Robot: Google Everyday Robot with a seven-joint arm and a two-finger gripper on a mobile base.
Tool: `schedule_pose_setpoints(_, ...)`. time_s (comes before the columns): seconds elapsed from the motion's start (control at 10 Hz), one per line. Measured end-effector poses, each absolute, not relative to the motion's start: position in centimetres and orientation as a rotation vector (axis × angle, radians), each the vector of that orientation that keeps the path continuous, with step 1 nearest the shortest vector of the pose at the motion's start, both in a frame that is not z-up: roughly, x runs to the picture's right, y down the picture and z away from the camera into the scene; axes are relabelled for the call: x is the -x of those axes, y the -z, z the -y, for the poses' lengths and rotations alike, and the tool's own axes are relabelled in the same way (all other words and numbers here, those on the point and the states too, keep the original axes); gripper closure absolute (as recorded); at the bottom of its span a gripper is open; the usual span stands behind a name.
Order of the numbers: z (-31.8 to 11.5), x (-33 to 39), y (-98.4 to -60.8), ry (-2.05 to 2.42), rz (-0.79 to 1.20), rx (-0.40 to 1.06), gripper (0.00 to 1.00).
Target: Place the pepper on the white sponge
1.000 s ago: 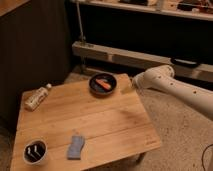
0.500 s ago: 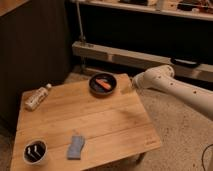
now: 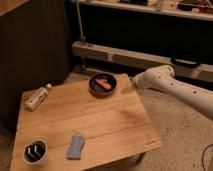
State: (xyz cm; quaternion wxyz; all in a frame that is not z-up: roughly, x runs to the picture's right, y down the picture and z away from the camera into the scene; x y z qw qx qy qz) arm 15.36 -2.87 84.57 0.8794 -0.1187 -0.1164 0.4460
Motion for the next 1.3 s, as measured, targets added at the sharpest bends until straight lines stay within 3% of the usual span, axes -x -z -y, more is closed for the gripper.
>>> schedule_pose_setpoints(0.9, 3.3, -15.3, -84.6, -0.933, 0.248, 0.228, 0.20)
schedule_pose_setpoints(1.3, 8.2, -10.9, -87.3, -0.931, 0.467, 0.147, 0.20)
